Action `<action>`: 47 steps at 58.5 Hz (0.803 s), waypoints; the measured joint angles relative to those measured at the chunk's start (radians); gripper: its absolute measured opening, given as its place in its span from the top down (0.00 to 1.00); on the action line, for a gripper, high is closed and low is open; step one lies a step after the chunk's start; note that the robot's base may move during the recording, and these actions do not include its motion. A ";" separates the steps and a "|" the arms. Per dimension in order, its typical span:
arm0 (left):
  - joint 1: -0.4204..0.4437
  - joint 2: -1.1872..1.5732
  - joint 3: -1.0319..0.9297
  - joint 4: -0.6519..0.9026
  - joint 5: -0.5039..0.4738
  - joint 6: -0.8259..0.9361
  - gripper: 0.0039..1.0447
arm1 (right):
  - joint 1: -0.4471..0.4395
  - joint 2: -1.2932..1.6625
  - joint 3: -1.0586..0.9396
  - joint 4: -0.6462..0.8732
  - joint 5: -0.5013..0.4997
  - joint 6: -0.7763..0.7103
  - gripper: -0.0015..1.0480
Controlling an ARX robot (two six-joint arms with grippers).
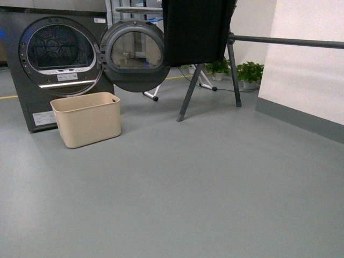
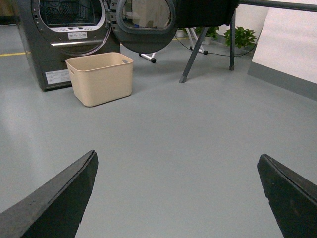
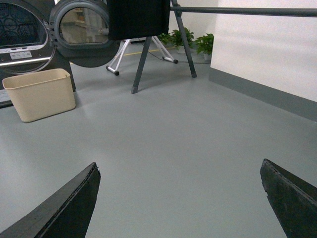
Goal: Move hamper under clothes hanger
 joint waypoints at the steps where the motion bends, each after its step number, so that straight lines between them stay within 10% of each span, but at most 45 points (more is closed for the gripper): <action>1: 0.000 0.000 0.000 0.000 0.000 0.000 0.06 | 0.000 0.000 0.000 0.000 0.000 0.000 0.08; 47: 0.000 0.000 0.000 0.000 0.000 0.000 0.06 | 0.000 0.000 0.000 0.000 0.000 0.000 0.08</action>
